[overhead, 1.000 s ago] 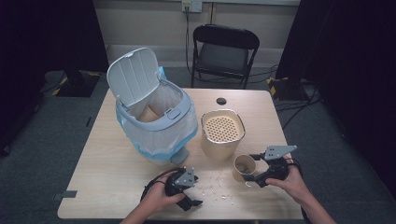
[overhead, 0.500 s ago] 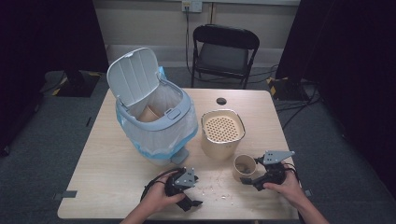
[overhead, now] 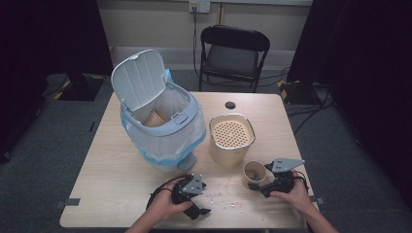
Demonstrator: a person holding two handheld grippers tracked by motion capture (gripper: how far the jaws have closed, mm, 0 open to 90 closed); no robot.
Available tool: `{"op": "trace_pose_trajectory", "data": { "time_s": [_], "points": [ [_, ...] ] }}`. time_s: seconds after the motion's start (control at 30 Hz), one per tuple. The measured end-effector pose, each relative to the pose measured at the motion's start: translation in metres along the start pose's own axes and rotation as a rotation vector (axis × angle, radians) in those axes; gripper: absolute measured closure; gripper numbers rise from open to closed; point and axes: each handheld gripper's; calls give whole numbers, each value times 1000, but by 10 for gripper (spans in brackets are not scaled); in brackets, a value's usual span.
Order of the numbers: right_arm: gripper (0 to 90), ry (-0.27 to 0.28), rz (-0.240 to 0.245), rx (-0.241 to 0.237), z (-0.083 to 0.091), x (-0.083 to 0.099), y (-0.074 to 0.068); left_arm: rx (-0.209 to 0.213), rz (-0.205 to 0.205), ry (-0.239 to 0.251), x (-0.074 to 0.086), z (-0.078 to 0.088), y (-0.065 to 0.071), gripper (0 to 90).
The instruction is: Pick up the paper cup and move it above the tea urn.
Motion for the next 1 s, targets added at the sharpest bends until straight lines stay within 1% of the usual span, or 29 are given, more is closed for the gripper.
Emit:
{"op": "trace_pose_trajectory", "data": {
  "time_s": [0.07, 0.17, 0.3, 0.43, 0.7, 0.77, 0.8, 0.9, 1.0],
  "points": [
    [199, -1, 4, -6, -1, -1, -1, 0, 0, 0, 0, 0, 0, 134],
    [213, 1, 18, -2, -3, -2, -2, 0, -1, -1, 0, 0, 0, 134],
    [236, 13, 20, 0, -4, -3, -2, 1, 0, -1, 0, 0, 0, 134],
    [264, 21, 35, 5, -4, -3, -3, 1, -1, -1, 0, 0, 0, 130],
    [279, 28, 39, 14, -3, -2, -4, 2, -1, -1, 0, 0, 0, 130],
    [281, 28, 33, 18, -2, -2, -4, 1, -1, -1, 0, 0, 0, 130],
    [282, 20, 42, 29, -1, -2, -4, 1, 0, -1, 0, 0, 0, 130],
    [284, 5, 45, 43, 2, -4, -1, 2, -1, -1, 0, 0, 0, 130],
    [287, -6, 50, 70, 6, -5, 3, 1, 0, -2, 0, 0, 0, 129]
  ]
}}
Point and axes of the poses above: each handheld gripper's, and its own axes: z roughly backward along the jaws, x roughly out of its underside, y roughly to its right, and after that the axes turned 11 degrees about x, right-handed
